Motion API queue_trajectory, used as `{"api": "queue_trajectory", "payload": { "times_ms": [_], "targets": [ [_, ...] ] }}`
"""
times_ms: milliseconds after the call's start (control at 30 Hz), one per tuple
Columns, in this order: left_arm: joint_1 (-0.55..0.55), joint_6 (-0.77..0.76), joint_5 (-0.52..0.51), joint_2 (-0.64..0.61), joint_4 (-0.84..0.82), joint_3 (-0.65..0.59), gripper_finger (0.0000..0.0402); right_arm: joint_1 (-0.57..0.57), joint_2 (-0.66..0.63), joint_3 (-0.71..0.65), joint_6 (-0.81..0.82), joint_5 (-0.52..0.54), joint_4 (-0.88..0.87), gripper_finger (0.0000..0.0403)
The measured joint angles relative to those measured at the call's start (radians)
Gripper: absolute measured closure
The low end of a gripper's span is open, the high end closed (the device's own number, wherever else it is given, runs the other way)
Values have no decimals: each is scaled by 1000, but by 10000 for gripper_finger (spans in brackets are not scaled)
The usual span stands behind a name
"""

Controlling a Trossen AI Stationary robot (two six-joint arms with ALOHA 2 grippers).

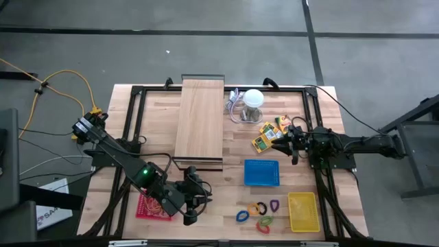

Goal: Pick & Place Office Desk Supplies
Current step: Put the bottom yellow crayon box into the blue bin

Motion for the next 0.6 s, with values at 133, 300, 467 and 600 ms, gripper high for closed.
{"api": "queue_trajectory", "payload": {
  "times_ms": [133,300,467,600],
  "targets": [
    [0,0,0,0,4,0,325,0,0,0,-6,-12,24,292],
    [0,0,0,0,5,0,325,0,0,20,-143,-88,68,292],
    [0,0,0,0,11,0,325,0,24,135,-279,-32,53,292],
    [0,0,0,0,11,0,325,0,95,269,-357,10,-60,292]
  ]
}}
